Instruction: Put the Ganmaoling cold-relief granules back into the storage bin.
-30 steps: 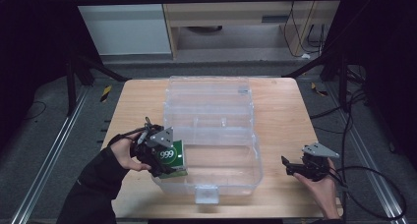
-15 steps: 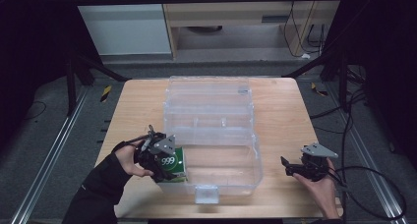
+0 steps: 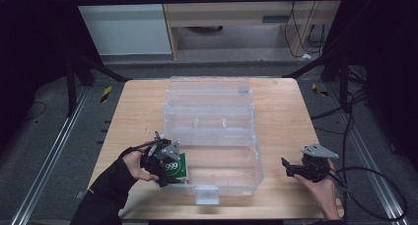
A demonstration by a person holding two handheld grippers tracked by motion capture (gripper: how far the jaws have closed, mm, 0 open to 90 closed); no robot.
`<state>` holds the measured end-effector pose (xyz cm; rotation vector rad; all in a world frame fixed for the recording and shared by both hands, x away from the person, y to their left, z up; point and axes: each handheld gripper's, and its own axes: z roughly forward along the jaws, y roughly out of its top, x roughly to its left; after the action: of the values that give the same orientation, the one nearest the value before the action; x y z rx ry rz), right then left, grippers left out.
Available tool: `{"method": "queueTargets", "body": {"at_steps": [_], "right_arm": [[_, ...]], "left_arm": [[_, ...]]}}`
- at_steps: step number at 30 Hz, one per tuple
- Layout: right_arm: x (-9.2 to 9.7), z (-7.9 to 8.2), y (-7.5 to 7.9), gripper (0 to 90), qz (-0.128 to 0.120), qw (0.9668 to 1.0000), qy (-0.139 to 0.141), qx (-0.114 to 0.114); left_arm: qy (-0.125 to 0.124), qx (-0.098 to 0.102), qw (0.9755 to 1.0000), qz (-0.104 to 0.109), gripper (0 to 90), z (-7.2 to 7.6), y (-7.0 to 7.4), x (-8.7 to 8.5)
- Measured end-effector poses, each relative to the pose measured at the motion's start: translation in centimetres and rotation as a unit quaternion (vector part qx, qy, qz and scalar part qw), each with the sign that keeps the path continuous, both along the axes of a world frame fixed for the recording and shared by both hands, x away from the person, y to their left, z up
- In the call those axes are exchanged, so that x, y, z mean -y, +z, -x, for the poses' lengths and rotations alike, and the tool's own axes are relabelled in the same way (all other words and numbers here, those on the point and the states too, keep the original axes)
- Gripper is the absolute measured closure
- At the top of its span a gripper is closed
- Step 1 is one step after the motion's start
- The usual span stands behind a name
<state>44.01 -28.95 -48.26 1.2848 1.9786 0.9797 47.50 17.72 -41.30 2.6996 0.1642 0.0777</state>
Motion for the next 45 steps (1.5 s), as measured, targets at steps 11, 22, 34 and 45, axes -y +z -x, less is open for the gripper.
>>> {"method": "queueTargets", "body": {"at_steps": [11,22,34,45], "right_arm": [[0.0,0.1,0.1,4.4,0.000,1.0000,0.000,0.002],[0.2,0.1,0.0,4.7,-0.003,1.0000,-0.004,0.000],[0.3,0.1,-0.1,4.8,-0.012,0.9999,-0.011,-0.005],[0.4,0.1,-0.2,4.6,-0.010,0.9998,-0.017,-0.008]], "left_arm": [[0.009,0.017,0.9997,0.013,11.7,0.4,1.1,-0.5],[0.081,0.048,0.9932,0.070,16.0,1.5,3.6,-4.8],[0.209,0.089,0.9629,0.146,20.5,1.6,2.7,-10.1],[0.371,0.113,0.9054,0.174,22.8,0.6,-0.9,-13.5]]}}
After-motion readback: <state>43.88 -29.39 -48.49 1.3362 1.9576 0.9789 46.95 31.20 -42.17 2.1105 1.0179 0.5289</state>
